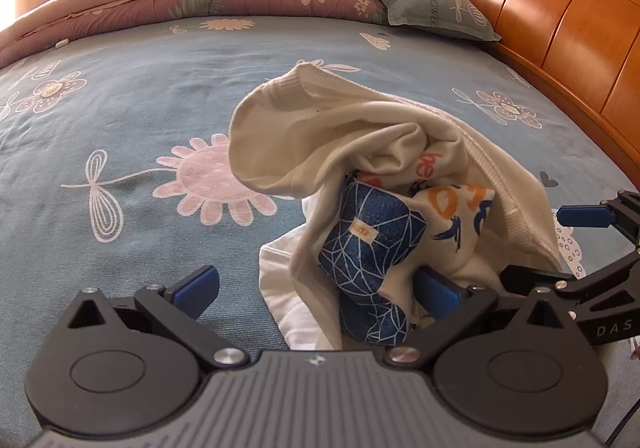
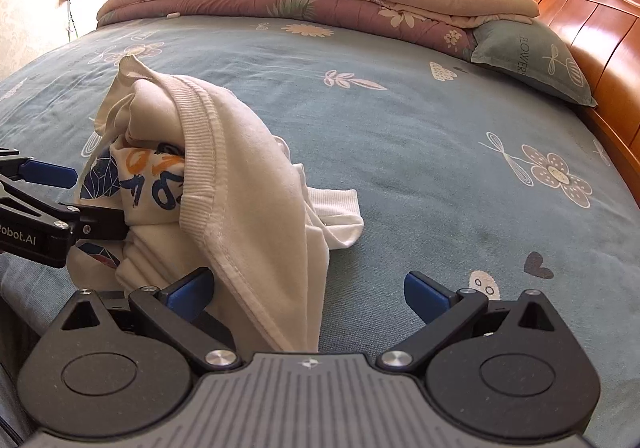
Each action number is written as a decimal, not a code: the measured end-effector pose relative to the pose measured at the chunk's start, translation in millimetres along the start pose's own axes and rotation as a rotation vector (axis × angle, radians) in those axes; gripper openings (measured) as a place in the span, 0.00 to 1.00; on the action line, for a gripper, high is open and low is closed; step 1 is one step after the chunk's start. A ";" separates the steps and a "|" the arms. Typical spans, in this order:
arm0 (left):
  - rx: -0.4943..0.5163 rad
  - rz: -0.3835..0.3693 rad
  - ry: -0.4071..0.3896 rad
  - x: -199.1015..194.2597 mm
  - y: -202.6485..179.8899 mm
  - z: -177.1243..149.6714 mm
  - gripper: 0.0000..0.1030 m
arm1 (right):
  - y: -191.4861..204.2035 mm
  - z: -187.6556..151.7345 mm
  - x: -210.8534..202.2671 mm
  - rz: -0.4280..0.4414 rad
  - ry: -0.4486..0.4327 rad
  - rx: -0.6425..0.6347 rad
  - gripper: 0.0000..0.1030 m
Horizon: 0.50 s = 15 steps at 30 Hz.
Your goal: Fold clothes
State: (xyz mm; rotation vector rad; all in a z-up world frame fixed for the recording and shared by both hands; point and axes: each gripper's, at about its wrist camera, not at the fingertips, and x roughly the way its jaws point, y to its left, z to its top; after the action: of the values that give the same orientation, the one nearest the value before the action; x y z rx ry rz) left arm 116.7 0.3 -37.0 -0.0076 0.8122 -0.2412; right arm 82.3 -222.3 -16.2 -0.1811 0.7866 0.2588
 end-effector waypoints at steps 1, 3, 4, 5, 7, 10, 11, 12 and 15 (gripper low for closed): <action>0.004 0.002 0.000 0.4 -0.4 0.2 1.00 | 0.1 -0.7 -0.9 0.002 0.002 -0.004 1.00; 0.017 0.006 -0.003 0.1 -2.0 0.5 1.00 | 1.1 -2.3 -2.7 0.004 0.006 -0.015 1.00; 0.019 0.007 -0.004 -0.1 -2.4 0.4 1.00 | 3.5 -3.3 -3.6 0.001 0.008 -0.026 1.00; 0.021 0.008 -0.004 -0.3 -2.8 0.3 1.00 | 6.2 -4.2 -4.8 0.000 0.009 -0.042 1.00; 0.026 0.007 -0.005 -0.5 -3.1 0.5 1.00 | 11.9 -6.3 -7.7 0.008 0.005 -0.080 1.00; 0.040 0.003 -0.001 -1.6 -2.4 0.9 1.00 | 15.6 -9.8 -12.6 0.038 -0.019 -0.098 1.00; 0.049 0.005 0.003 -2.3 -2.5 1.3 1.00 | 16.8 -11.0 -14.2 0.048 -0.028 -0.104 1.00; 0.057 0.008 0.005 -3.9 -2.7 1.4 1.00 | 17.0 -11.5 -15.7 0.047 -0.035 -0.107 1.00; 0.077 0.015 0.001 -10.6 -2.0 2.8 0.99 | 8.7 -8.9 -19.6 -0.012 -0.048 -0.095 1.00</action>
State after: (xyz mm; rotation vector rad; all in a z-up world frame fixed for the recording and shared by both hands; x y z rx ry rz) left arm 111.2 0.4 -27.2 0.0714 0.8031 -0.2580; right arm 60.5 -219.5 -8.8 -0.2685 0.7264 0.2890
